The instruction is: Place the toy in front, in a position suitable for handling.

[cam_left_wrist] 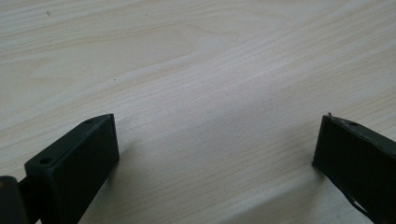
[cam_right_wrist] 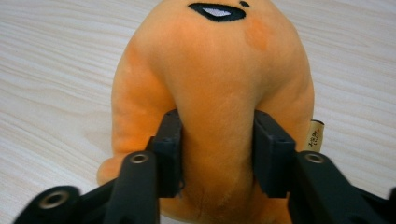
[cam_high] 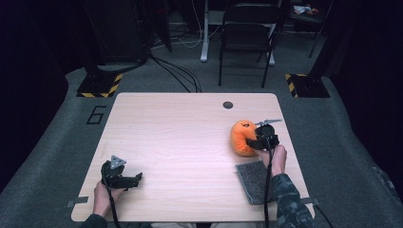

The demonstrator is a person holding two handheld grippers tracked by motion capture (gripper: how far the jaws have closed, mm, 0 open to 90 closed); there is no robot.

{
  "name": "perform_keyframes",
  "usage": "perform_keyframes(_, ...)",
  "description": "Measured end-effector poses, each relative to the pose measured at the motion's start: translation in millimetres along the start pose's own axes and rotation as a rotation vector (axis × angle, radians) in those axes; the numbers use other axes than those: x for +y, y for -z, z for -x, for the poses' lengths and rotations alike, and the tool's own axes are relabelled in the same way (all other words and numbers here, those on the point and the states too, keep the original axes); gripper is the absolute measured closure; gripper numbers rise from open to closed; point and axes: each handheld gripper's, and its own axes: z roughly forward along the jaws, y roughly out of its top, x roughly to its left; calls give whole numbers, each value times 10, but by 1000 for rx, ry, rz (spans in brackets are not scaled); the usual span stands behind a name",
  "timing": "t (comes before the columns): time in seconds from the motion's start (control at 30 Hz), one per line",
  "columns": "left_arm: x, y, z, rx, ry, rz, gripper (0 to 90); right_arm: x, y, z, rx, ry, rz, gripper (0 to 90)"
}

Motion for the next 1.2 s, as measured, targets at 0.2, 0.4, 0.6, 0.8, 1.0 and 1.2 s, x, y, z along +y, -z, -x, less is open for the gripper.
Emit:
perform_keyframes(0.2, 0, -2, 0, 0, 2, 2, 0, -22, 23, 1, -1, -2, 35, 716)
perform_keyframes(0.4, 2, 0, -2, -2, 1, -1, 0, -23, 77, 0, 6, -8, 69, 742)
perform_keyframes(0.6, 1, -1, 0, 1, 1, 2, 0, -26, 146, -6, 24, 12, 105, 743)
perform_keyframes(0.8, 1, -2, 0, 1, 1, 2, 0, 3, 253, -62, 39, 38, 135, 742)
perform_keyframes(1.0, 1, -2, 0, 1, 2, 2, 0, 49, 380, -156, 60, 67, 162, 740)
perform_keyframes(1.2, 1, -2, 0, 1, 2, 2, 0, 77, 462, -292, 87, 101, 174, 738)
